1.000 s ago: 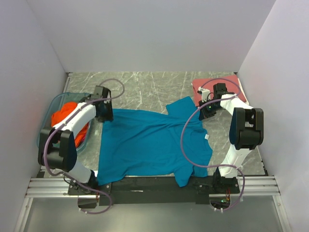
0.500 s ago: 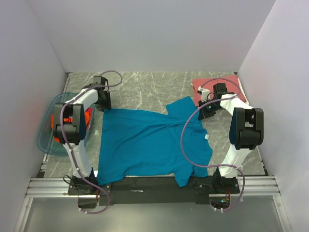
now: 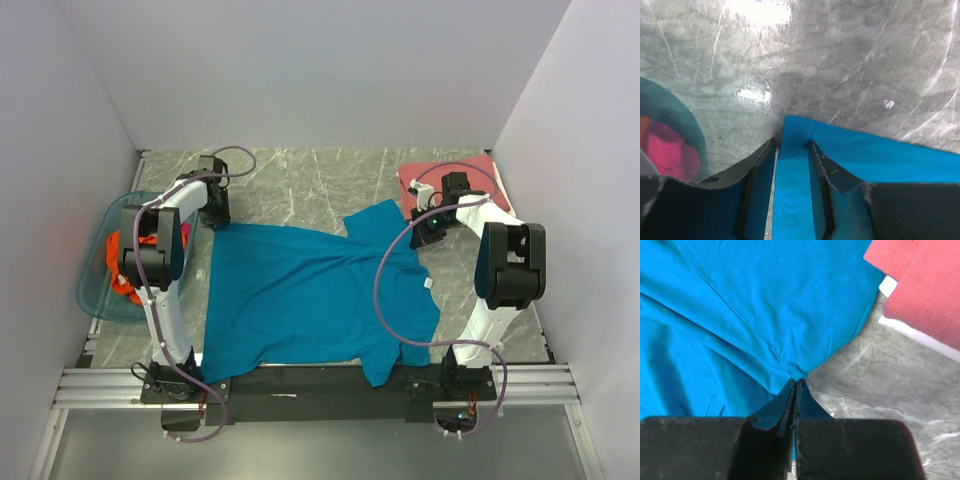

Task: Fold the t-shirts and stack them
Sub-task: Flatten the tshirt out

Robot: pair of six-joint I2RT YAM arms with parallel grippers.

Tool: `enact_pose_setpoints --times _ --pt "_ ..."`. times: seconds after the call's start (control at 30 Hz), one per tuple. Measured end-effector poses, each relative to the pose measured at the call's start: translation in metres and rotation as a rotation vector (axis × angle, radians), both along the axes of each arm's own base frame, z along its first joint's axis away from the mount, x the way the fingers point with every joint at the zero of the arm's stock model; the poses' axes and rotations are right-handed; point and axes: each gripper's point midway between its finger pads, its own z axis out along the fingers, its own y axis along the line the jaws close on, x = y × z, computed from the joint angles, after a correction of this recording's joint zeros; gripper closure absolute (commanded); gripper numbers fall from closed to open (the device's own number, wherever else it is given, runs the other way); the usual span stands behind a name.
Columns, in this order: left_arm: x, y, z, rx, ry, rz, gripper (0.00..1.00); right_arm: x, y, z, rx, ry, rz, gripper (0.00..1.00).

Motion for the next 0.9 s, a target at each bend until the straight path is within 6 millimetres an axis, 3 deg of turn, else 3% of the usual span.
enact_pose_setpoints --times 0.57,0.77,0.87,0.9 --pt "0.0034 -0.0018 0.0024 -0.018 0.009 -0.005 0.6 -0.001 0.0001 -0.0038 0.001 0.011 0.0 1.0" --pt "0.007 -0.0034 -0.0015 -0.034 0.017 -0.006 0.68 -0.001 0.0002 -0.0037 0.001 0.011 0.0 1.0" --pt "0.0074 -0.0038 -0.0016 -0.036 0.016 -0.005 0.77 -0.001 0.0004 -0.0037 0.003 0.011 0.001 1.0" --pt "0.0078 -0.0042 -0.0015 -0.038 0.015 -0.006 0.85 -0.001 0.0006 -0.0036 0.004 0.011 0.001 1.0"
